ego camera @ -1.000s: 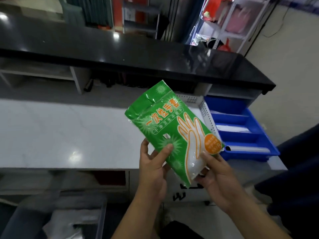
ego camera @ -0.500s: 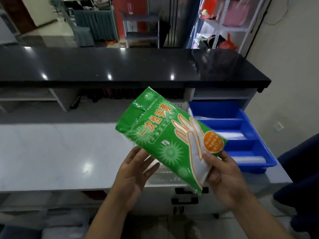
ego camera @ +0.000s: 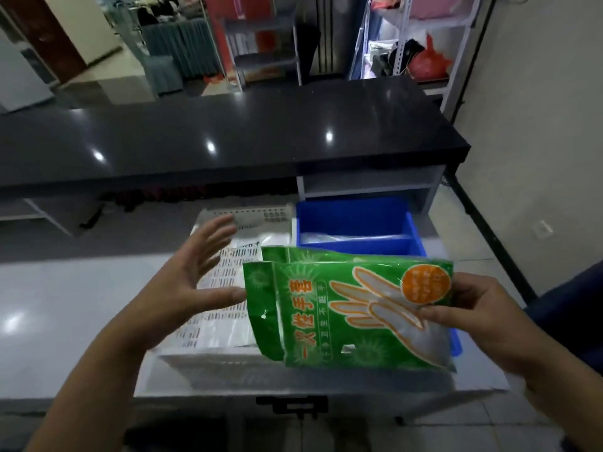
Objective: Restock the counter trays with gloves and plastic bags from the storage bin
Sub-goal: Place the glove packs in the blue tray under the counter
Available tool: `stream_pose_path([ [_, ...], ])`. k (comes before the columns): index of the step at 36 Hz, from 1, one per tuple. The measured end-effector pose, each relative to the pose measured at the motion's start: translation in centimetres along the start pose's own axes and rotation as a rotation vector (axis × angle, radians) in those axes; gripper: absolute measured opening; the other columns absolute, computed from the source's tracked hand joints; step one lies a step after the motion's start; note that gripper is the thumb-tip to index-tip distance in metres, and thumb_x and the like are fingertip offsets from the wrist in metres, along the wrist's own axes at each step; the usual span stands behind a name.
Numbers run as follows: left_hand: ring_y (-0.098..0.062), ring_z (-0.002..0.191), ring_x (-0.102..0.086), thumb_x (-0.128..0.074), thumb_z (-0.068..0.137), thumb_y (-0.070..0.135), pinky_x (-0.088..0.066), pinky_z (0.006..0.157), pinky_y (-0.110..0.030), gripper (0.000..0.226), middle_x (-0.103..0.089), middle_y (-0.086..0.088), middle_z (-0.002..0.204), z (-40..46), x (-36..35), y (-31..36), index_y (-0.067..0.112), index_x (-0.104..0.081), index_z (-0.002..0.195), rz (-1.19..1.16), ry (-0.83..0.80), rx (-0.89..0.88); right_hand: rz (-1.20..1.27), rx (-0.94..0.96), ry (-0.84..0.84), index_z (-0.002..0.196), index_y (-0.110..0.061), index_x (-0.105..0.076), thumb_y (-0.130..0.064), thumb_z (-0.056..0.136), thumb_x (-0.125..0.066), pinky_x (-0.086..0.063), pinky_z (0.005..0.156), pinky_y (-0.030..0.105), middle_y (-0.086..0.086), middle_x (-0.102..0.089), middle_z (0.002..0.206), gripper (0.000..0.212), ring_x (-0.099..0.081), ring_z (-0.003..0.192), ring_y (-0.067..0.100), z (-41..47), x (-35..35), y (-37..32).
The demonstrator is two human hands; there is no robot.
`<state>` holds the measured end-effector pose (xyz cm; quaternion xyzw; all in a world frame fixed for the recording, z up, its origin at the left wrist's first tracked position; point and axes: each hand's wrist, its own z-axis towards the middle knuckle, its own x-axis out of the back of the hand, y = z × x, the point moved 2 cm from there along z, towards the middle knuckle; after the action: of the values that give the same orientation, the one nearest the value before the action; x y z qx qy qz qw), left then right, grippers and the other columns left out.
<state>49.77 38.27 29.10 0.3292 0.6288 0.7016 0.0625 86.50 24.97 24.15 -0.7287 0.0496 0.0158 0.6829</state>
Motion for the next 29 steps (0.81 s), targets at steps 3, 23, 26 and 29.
stream_pose_path([
  [3, 0.005, 0.142, -0.030, -0.091, 0.054, 0.056, -0.028, 0.112, -0.033, 0.116, -0.031, 0.028, 0.155, 1.7, -1.4, 1.4, 0.062, -0.020, 0.145, 0.238, -0.140, 0.048, -0.043, 0.000, -0.050, 0.103, -0.016, -0.077, -0.022, 0.069, -0.083, -0.060, 0.075, 0.029, 0.012, -0.076, 0.102, 0.035, -0.073, 0.097, 0.028, 1.0, 2.2, 0.4],
  [23, -0.028, 0.105, -0.068, -0.070, 0.076, -0.004, -0.057, 0.087, -0.035, 0.047, -0.073, -0.011, 0.109, 10.0, -9.1, -3.5, 0.010, -0.064, 0.121, -0.527, -0.052, 0.256, -0.061, 0.025, -0.056, 0.106, -0.016, -0.075, -0.038, 0.066, -0.088, -0.061, 0.071, 0.037, 0.014, -0.075, 0.104, 0.047, -0.073, 0.095, 0.031, 6.8, 8.5, 1.9],
  [26, -0.029, 0.103, -0.069, -0.071, 0.075, 0.000, -0.057, 0.085, -0.037, 0.042, -0.073, -0.012, 0.108, 10.9, -9.0, -3.5, 0.010, -0.067, 0.115, -0.539, -0.032, 0.265, -0.048, 0.016, -0.080, 0.104, -0.018, -0.076, -0.043, 0.062, -0.089, -0.061, 0.071, 0.035, 0.013, -0.075, 0.104, 0.051, -0.073, 0.095, 0.029, 8.1, 8.8, 1.4],
  [29, -0.029, 0.100, -0.071, -0.073, 0.071, 0.001, -0.060, 0.080, -0.034, 0.038, -0.075, -0.014, 0.108, 11.9, -8.5, -3.1, 0.007, -0.069, 0.109, -0.535, 0.015, 0.258, -0.025, 0.020, -0.079, 0.102, -0.020, -0.077, -0.029, 0.067, -0.082, -0.060, 0.068, 0.031, 0.010, -0.076, 0.103, 0.036, -0.073, 0.094, 0.028, 9.6, 8.8, 1.1],
])
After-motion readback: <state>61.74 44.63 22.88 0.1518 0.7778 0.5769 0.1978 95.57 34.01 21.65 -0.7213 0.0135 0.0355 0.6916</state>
